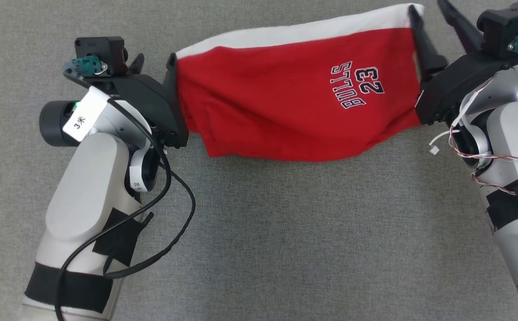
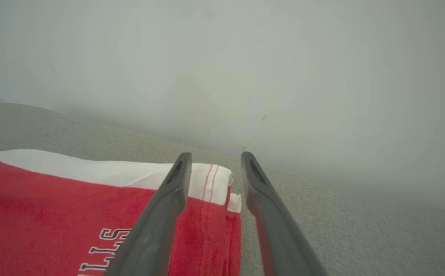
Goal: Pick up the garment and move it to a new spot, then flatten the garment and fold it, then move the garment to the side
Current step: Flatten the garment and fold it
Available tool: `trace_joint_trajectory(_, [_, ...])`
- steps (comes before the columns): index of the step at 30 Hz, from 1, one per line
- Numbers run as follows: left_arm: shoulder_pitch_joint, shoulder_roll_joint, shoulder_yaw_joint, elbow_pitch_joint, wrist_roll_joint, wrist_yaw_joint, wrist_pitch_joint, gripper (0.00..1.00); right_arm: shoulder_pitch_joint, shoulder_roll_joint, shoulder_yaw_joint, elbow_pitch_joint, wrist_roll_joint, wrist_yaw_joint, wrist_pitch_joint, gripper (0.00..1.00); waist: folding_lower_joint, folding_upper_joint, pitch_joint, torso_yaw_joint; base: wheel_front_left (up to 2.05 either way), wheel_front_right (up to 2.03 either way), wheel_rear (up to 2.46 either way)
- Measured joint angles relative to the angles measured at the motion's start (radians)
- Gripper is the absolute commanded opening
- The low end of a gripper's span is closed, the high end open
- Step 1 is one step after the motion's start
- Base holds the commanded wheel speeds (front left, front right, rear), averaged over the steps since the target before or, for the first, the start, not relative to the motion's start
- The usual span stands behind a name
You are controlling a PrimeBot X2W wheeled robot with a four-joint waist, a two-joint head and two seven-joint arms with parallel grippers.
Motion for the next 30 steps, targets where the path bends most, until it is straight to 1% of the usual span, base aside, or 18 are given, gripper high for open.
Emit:
trace_joint_trajectory(6, [-0.017,-0.004,-0.002,0.037,0.001,0.000,-0.056,1.00,-0.022,0.005,-0.012,0.048,0.000,0.003,-0.072,1.00,-0.0001,0.0000,-0.007,-0.001,0.00,0.00,0.00])
trace_joint_trajectory(12, [-0.006,-0.003,-0.011,0.047,0.004,-0.002,-0.133,1.00,-0.007,-0.005,-0.011,0.081,-0.001,0.007,-0.105,1.00,-0.0002,0.0000,-0.037,0.001,0.00,0.00,0.00])
trace_joint_trajectory(15, [0.027,0.005,-0.031,0.042,0.018,-0.030,-0.172,1.00,0.045,-0.019,-0.011,0.094,-0.004,0.005,-0.113,1.00,-0.0003,-0.0001,-0.059,0.001,0.00,0.00,0.00])
trace_joint_trajectory(19, [0.107,0.034,-0.059,0.043,0.027,-0.063,-0.219,1.00,0.112,-0.026,-0.013,0.105,-0.011,-0.012,-0.137,1.00,-0.0003,-0.0001,-0.098,0.000,0.00,0.00,0.00])
trace_joint_trajectory(22, [0.164,0.052,-0.079,0.047,0.033,-0.075,-0.237,1.00,0.152,-0.023,-0.019,0.114,-0.010,-0.026,-0.139,1.00,-0.0004,-0.0001,-0.131,-0.002,0.00,0.00,0.00])
trace_joint_trajectory(27, [0.242,0.050,-0.108,0.054,0.033,-0.098,-0.250,1.00,0.239,-0.001,-0.030,0.138,0.005,-0.050,-0.126,1.00,-0.0005,-0.0003,-0.180,-0.008,0.00,0.00,0.00])
trace_joint_trajectory(30, [0.256,0.047,-0.125,0.063,0.033,-0.115,-0.252,1.00,0.258,0.013,-0.031,0.160,0.008,-0.065,-0.109,1.00,-0.0005,-0.0003,-0.197,-0.013,0.00,0.00,0.00])
